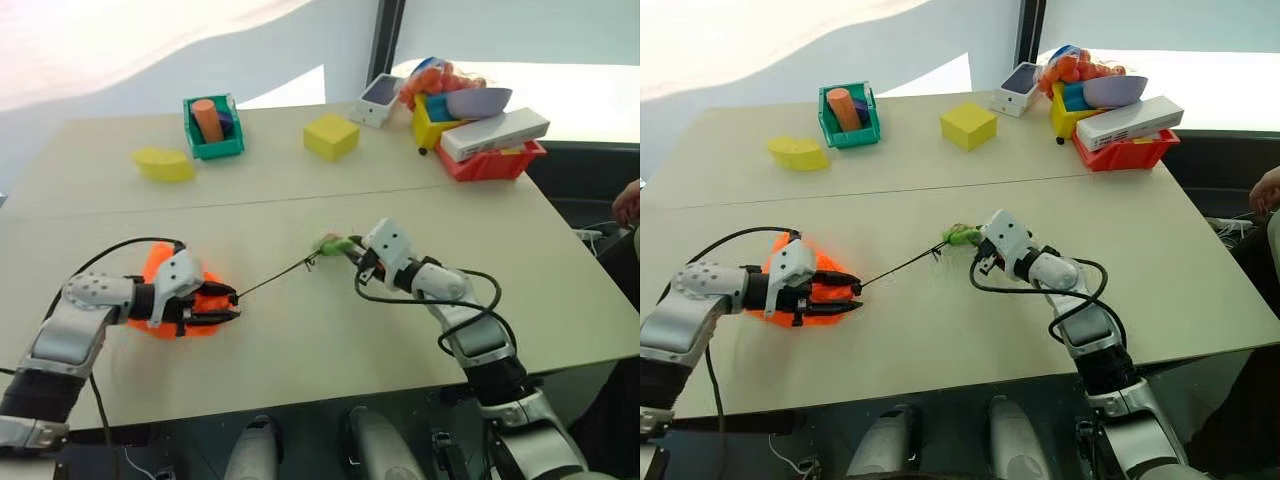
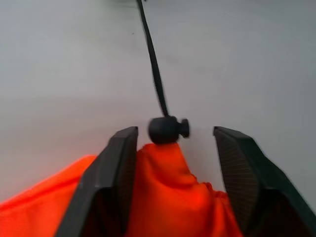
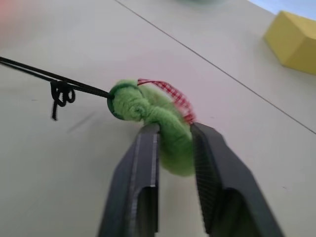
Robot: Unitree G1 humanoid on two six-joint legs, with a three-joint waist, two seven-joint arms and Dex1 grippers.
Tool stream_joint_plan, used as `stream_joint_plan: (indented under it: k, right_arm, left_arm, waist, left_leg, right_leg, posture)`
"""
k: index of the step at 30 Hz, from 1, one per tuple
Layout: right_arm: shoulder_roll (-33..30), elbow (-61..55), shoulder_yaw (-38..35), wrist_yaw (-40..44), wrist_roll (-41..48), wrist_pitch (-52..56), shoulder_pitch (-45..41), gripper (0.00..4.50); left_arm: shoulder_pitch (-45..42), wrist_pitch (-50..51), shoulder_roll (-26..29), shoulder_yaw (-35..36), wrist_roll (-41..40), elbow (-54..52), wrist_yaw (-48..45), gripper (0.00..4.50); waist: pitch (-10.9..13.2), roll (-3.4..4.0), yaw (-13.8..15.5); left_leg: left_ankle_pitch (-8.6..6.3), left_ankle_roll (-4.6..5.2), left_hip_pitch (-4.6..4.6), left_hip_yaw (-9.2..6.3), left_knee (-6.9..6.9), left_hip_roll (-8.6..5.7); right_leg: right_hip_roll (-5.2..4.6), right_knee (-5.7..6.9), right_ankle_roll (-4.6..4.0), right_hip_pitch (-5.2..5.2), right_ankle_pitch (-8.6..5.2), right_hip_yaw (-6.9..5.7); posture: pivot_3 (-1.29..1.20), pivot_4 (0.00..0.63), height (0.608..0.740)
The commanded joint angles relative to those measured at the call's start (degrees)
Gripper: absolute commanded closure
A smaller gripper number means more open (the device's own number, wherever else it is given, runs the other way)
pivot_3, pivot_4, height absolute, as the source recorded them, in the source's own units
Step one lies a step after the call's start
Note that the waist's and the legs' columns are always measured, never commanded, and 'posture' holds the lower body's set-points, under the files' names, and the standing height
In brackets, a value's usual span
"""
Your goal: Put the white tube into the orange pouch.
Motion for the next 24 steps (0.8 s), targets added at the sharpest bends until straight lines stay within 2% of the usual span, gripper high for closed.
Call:
stream_joint_plan:
  k: [1,7,11,19,24]
  right_arm:
    - [-1.34,-5.43,0.3,2.69,1.47,-1.52,2.09,1.2]
    - [-2.01,-7.02,-3.15,4.45,5.28,-2.89,5.83,1.2]
    - [-2.54,-5.52,-5.76,5.36,7.67,-3.89,7.07,1.2]
    - [-3.57,-2.72,-11.02,8.22,13.62,-3.25,7.89,1.2]
    - [-4.44,-0.94,-12.12,9.11,14.38,-3.75,8.2,1.2]
  left_arm:
    - [2.31,4.47,0.41,8.87,-4.67,-1.66,4.81,0.42]
    - [7.75,14.31,-0.36,23.46,-14.04,-7.33,12.32,0.42]
    - [11.88,16.04,-2.12,29.56,-15.91,-9.47,17.06,0.42]
    - [18.86,8.1,-7.04,30.0,-8.9,-10.88,25.92,0.42]
    - [20.94,7.28,-10.07,28.79,-8.81,-14.03,28.11,0.42]
  waist:
    - [0.0,-0.01,-0.02]
    - [0.0,-0.02,0.04]
    - [0.0,-0.02,0.1]
    - [-0.01,-0.04,0.23]
    - [-0.02,-0.05,0.31]
  left_leg:
    - [0.0,0.0,-0.01,-0.02,0.01,0.0]
    - [0.0,0.0,-0.01,-0.01,0.04,0.01]
    - [0.0,-0.01,-0.01,0.0,0.04,0.0]
    - [0.0,-0.01,0.0,0.02,0.05,0.0]
    - [0.0,-0.01,0.0,0.02,0.06,0.0]
  right_leg:
    - [0.0,0.0,0.0,0.0,0.0,-0.01]
    - [-0.02,-0.01,-0.01,0.0,-0.01,-0.02]
    - [-0.06,-0.04,-0.01,0.02,-0.01,-0.01]
    - [-0.06,-0.06,-0.05,0.05,-0.02,0.0]
    - [-0.07,-0.07,-0.05,0.06,-0.01,0.0]
  posture:
    - [0.0,0.15,0.74]
    - [0.0,0.15,0.74]
    - [0.0,0.15,0.74]
    - [0.0,0.15,0.74]
    - [0.0,0.15,0.74]
